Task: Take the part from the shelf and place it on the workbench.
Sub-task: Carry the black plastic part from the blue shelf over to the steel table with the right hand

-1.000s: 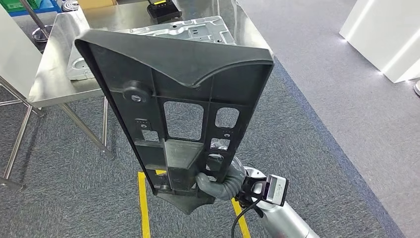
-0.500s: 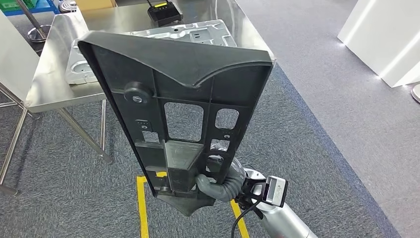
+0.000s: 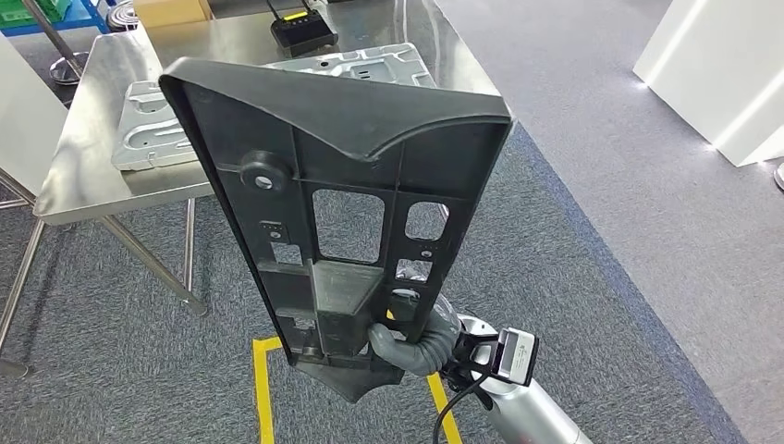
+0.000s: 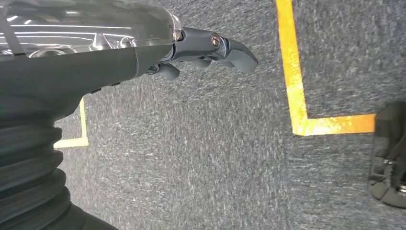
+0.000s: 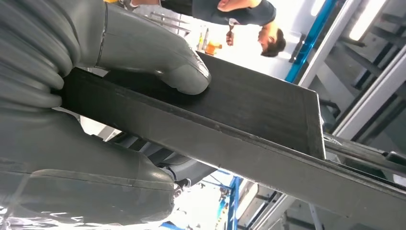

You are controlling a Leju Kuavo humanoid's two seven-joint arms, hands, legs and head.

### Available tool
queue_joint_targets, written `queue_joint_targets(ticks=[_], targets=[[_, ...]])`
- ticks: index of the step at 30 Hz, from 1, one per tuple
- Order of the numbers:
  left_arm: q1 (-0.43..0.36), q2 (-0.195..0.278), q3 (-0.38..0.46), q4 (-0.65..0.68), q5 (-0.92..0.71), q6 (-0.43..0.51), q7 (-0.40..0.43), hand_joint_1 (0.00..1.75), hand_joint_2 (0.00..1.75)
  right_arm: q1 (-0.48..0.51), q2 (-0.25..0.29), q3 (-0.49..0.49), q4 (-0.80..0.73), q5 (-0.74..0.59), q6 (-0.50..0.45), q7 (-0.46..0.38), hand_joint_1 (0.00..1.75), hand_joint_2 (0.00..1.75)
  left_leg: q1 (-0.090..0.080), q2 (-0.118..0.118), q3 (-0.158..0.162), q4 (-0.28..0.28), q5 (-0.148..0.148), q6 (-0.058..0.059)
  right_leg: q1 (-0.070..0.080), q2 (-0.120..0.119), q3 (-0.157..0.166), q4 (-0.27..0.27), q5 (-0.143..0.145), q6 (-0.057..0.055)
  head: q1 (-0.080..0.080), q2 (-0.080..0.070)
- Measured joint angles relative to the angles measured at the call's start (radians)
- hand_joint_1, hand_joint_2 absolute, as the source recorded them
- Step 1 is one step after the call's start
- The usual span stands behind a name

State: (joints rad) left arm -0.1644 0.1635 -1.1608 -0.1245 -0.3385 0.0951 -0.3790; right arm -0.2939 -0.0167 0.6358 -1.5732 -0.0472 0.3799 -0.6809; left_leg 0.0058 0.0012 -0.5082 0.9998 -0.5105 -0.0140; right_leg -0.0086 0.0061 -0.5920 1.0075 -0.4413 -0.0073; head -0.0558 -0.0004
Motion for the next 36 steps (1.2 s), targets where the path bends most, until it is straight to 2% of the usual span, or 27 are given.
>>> queue_joint_targets(ticks=[1,2,4,5,6,7,9,10,11,13,15,16,17,18,19,20,21,22,24,25,26,28,31,32,33,35,36], targets=[[-0.002,-0.001,0.000,0.000,0.000,0.000,0.000,0.00,1.75,0.000,0.001,-0.001,-0.001,0.001,0.000,0.000,1.75,1.75,0.001,0.000,-0.008,0.025,-0.013,-0.005,-0.002,0.000,0.009,-0.006,-0.002,-0.006,0.000,0.000],[-0.004,-0.001,0.000,0.000,0.000,0.001,0.001,0.00,1.75,0.000,0.001,-0.002,-0.001,0.002,-0.001,0.000,1.75,1.75,0.003,0.000,-0.030,0.074,-0.035,-0.010,-0.005,-0.001,0.018,-0.011,-0.005,-0.010,0.000,0.000],[-0.004,-0.001,0.000,0.000,0.000,0.001,0.003,0.00,1.75,0.003,0.002,-0.003,0.000,0.004,-0.002,0.000,1.75,1.75,0.006,0.000,-0.111,0.215,-0.083,-0.019,-0.004,-0.002,0.031,-0.013,-0.014,-0.016,0.000,0.000],[-0.003,-0.001,0.000,0.000,0.000,0.001,0.004,0.00,1.75,0.005,0.002,-0.003,0.001,0.005,-0.002,0.000,1.75,1.75,0.007,0.000,-0.151,0.271,-0.093,-0.022,-0.003,-0.001,0.036,-0.013,-0.020,-0.016,0.000,0.000],[-0.002,-0.002,0.000,0.000,0.000,0.000,0.004,0.00,1.75,0.007,0.001,-0.004,0.002,0.006,-0.002,0.000,1.75,1.75,0.007,0.000,-0.176,0.291,-0.081,-0.023,-0.003,0.000,0.043,-0.013,-0.026,-0.016,0.000,0.000],[-0.002,-0.002,0.000,0.000,0.000,0.000,0.004,0.00,1.75,0.008,0.001,-0.004,0.002,0.006,-0.002,0.000,1.75,1.75,0.007,0.000,-0.181,0.271,-0.048,-0.023,-0.003,0.001,0.051,-0.013,-0.032,-0.015,0.000,0.000],[-0.002,-0.002,0.000,0.000,0.000,0.000,0.006,0.00,1.75,0.009,0.002,-0.004,0.002,0.008,-0.002,0.000,1.75,1.75,0.007,0.000,-0.141,0.138,0.051,-0.016,-0.003,0.002,0.074,-0.014,-0.049,-0.011,0.000,0.000],[-0.002,-0.001,0.000,0.000,0.000,0.000,0.008,0.00,1.75,0.008,0.002,-0.005,0.002,0.010,-0.002,0.000,1.75,1.75,0.004,0.000,-0.115,0.073,0.082,-0.011,-0.001,0.002,0.083,-0.013,-0.057,-0.006,0.000,0.000],[-0.003,-0.001,0.000,0.000,0.000,0.001,0.009,0.00,1.75,0.008,0.003,-0.006,0.002,0.012,-0.002,0.000,1.75,1.75,0.001,0.000,-0.097,0.029,0.098,-0.006,0.000,0.002,0.089,-0.013,-0.063,-0.001,0.000,0.000],[-0.005,0.000,0.000,0.000,0.000,0.001,0.012,0.00,1.75,0.007,0.004,-0.008,0.002,0.021,-0.004,0.000,1.75,1.75,-0.006,-0.003,-0.088,0.008,0.091,0.005,0.002,0.000,0.093,-0.016,-0.071,0.010,0.000,0.000],[-0.006,0.001,0.000,0.000,0.000,0.001,0.013,0.00,1.75,0.006,0.005,-0.009,0.000,0.031,-0.007,0.000,1.75,1.75,-0.001,-0.008,-0.081,0.001,0.087,0.017,0.003,-0.005,0.099,-0.016,-0.080,0.022,0.000,0.000],[-0.006,0.001,0.000,0.000,0.000,0.002,0.013,0.00,1.75,0.004,0.006,-0.010,-0.001,0.034,-0.009,0.000,1.75,1.75,0.002,-0.010,-0.074,-0.004,0.085,0.023,0.004,-0.007,0.093,0.003,-0.092,0.027,0.000,0.000],[-0.006,0.001,0.000,0.000,0.000,0.002,0.013,0.00,1.75,0.003,0.006,-0.010,-0.001,0.035,-0.010,0.000,1.75,1.75,0.005,-0.012,-0.066,-0.009,0.083,0.030,0.004,-0.007,0.074,0.044,-0.111,0.031,0.000,0.000],[-0.006,0.001,0.000,0.000,0.000,0.002,0.013,0.00,1.75,0.002,0.006,-0.011,-0.001,0.032,-0.010,0.000,1.75,1.75,0.005,-0.012,-0.060,-0.011,0.079,0.034,0.002,-0.006,0.039,0.107,-0.136,0.034,0.000,0.000],[-0.006,0.001,0.000,0.000,0.000,0.002,0.013,0.00,1.75,0.004,0.005,-0.012,-0.001,0.028,-0.010,0.000,1.75,1.75,0.005,-0.013,-0.056,-0.011,0.074,0.038,0.001,-0.006,-0.009,0.182,-0.160,0.035,0.000,0.000],[-0.005,0.001,0.000,0.000,0.000,0.003,0.013,0.00,1.75,0.007,0.005,-0.013,-0.001,0.023,-0.009,0.000,1.75,1.75,0.004,-0.014,-0.051,-0.010,0.068,0.040,0.000,-0.006,-0.054,0.244,-0.172,0.037,0.000,0.000],[-0.005,0.000,0.000,0.000,0.000,0.003,0.013,0.00,1.75,0.010,0.005,-0.014,-0.001,0.019,-0.008,0.000,1.75,1.75,0.003,-0.015,-0.044,-0.010,0.062,0.040,0.000,-0.006,-0.088,0.278,-0.165,0.038,0.000,0.000],[-0.005,0.000,0.000,0.000,0.000,0.003,0.013,0.00,1.75,0.013,0.004,-0.016,-0.001,0.015,-0.007,0.000,1.75,1.75,0.002,-0.017,-0.035,-0.010,0.055,0.038,0.000,-0.006,-0.101,0.270,-0.135,0.038,0.000,0.000],[-0.006,0.000,0.000,0.000,0.000,0.003,0.014,0.00,1.75,0.015,0.004,-0.019,-0.001,0.012,-0.006,0.000,1.75,1.75,0.002,-0.020,-0.011,-0.010,0.037,0.034,-0.001,-0.006,-0.071,0.148,-0.033,0.033,0.000,0.000],[-0.007,0.000,0.000,0.000,0.000,0.003,0.014,0.00,1.75,0.016,0.004,-0.021,-0.002,0.012,-0.006,0.000,1.75,1.75,0.001,-0.020,-0.002,-0.010,0.028,0.030,0.001,-0.005,-0.047,0.083,0.005,0.028,0.000,0.000],[-0.009,-0.001,0.000,0.000,0.000,0.003,0.014,0.00,1.75,0.015,0.005,-0.022,-0.003,0.012,-0.006,0.000,1.75,1.75,0.000,-0.021,0.004,-0.009,0.020,0.025,0.003,-0.005,-0.028,0.034,0.024,0.022,0.000,0.000],[-0.011,-0.001,-0.001,0.000,0.000,0.004,0.015,0.00,1.75,0.016,0.005,-0.023,-0.005,0.011,-0.005,0.000,1.75,1.75,0.000,-0.021,0.007,-0.012,0.011,0.013,0.008,-0.003,-0.015,0.007,0.018,0.011,0.000,0.000],[-0.014,-0.001,-0.001,0.000,0.000,0.005,0.015,0.00,1.75,0.016,0.007,-0.025,-0.009,0.010,-0.003,0.000,1.75,1.75,0.000,-0.016,0.006,0.008,-0.005,-0.002,0.002,-0.002,0.002,-0.010,0.008,-0.005,0.000,0.000],[-0.014,-0.001,-0.001,0.000,0.000,0.005,0.015,0.00,1.75,0.015,0.009,-0.025,-0.010,0.009,-0.002,0.000,1.75,1.75,0.000,-0.013,-0.011,0.048,-0.023,-0.006,-0.001,-0.004,0.012,-0.017,0.005,-0.009,0.000,0.000],[-0.013,-0.001,-0.001,0.000,0.000,0.005,0.014,0.00,1.75,0.014,0.010,-0.025,-0.010,0.009,-0.001,0.000,1.75,1.75,0.002,-0.010,-0.043,0.108,-0.046,-0.010,-0.002,-0.005,0.022,-0.020,0.000,-0.013,0.000,0.000],[-0.009,-0.001,-0.001,0.000,0.000,0.004,0.014,0.00,1.75,0.014,0.011,-0.025,-0.009,0.008,0.000,0.000,1.75,1.75,0.005,-0.009,-0.128,0.242,-0.091,-0.017,-0.001,-0.006,0.036,-0.021,-0.013,-0.016,0.000,0.000],[-0.006,-0.001,-0.001,0.000,0.000,0.004,0.014,0.00,1.75,0.015,0.011,-0.025,-0.009,0.008,0.000,0.000,1.75,1.75,0.006,-0.009,-0.162,0.281,-0.090,-0.019,-0.001,-0.006,0.042,-0.020,-0.019,-0.016,0.000,0.000]])
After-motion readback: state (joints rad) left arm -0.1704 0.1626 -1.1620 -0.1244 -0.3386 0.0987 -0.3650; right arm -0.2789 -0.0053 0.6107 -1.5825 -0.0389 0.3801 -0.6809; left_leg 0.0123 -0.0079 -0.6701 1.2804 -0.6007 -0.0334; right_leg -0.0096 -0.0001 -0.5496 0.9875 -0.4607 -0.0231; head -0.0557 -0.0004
